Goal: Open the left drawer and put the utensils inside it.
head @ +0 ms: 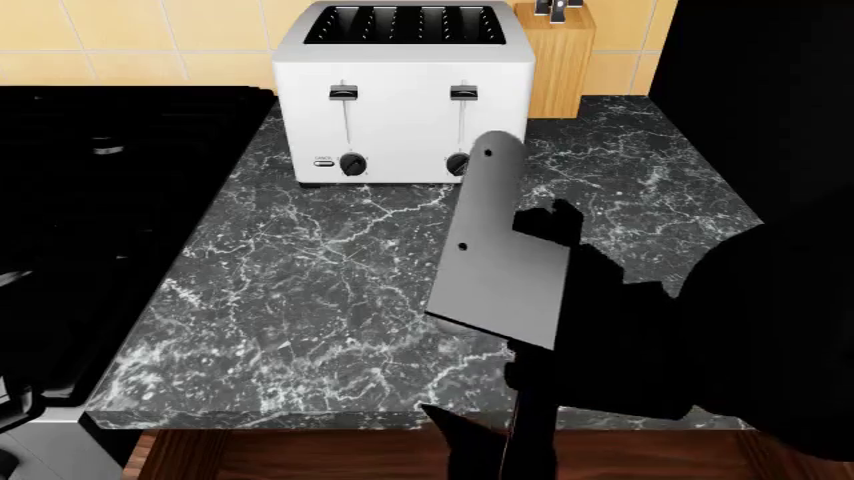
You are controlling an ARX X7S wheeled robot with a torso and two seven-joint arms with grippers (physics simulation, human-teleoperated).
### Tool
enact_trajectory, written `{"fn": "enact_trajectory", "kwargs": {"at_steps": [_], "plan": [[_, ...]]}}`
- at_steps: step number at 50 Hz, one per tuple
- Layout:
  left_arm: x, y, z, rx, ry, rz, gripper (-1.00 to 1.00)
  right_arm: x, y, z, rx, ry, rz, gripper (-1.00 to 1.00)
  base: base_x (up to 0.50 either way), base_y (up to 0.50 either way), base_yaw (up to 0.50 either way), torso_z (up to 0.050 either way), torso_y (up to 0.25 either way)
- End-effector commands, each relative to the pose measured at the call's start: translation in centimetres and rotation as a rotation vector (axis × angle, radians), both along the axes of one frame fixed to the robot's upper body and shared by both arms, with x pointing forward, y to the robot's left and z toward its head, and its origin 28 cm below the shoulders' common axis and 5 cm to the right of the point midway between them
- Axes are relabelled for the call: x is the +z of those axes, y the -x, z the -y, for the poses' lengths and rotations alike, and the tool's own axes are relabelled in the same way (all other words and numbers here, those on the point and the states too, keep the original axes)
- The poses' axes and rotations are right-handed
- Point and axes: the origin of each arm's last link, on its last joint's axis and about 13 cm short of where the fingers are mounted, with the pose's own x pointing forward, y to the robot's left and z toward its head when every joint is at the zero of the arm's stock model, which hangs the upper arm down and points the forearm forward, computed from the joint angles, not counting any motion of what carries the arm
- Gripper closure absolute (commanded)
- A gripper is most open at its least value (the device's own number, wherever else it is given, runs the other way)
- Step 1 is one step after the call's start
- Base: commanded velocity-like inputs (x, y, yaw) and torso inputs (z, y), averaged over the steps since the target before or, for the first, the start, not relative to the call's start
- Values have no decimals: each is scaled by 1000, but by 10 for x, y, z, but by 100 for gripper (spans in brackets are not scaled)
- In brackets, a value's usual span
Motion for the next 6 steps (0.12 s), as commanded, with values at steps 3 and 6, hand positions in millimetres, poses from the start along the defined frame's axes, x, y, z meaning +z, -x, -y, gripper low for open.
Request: {"fn": "enact_trajectory", "kwargs": {"at_steps": [3,6], "plan": [[0,0,0,0,0,1,-100,13,-4,1,-40,-90,96,-100,0,0,0,0,0],[0,0,0,0,1,1,-100,17,-7,1,-55,-118,129,-100,0,0,0,0,0]]}}
